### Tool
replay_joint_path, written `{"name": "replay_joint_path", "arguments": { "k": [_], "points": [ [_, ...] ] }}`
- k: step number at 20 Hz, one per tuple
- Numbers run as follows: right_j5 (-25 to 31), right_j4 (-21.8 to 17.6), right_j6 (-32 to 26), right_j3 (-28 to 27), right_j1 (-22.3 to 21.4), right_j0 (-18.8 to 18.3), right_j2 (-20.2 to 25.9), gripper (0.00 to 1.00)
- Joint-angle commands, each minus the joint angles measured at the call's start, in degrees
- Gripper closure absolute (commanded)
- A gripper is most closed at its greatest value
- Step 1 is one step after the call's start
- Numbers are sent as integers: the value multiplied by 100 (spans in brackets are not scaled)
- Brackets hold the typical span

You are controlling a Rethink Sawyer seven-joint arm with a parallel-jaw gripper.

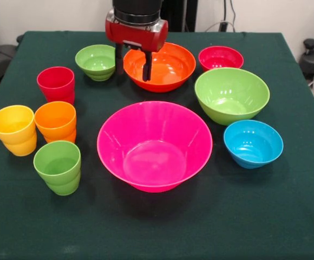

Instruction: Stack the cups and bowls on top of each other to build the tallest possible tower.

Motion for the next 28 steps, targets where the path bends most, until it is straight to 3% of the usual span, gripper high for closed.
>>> {"name": "replay_joint_path", "arguments": {
  "k": [1, 10, 19, 22, 24, 28],
  "points": [
    [693, -239, -731, -469, 441, -9, 597, 0],
    [738, -381, -1098, -568, 514, -96, 773, 0],
    [535, -566, -1298, 184, 107, -406, 892, 0],
    [376, -609, -921, 507, 115, -416, 704, 0],
    [393, -604, -758, 602, 82, -373, 600, 0],
    [543, -621, -1012, 630, 105, -488, 776, 0]
  ]
}}
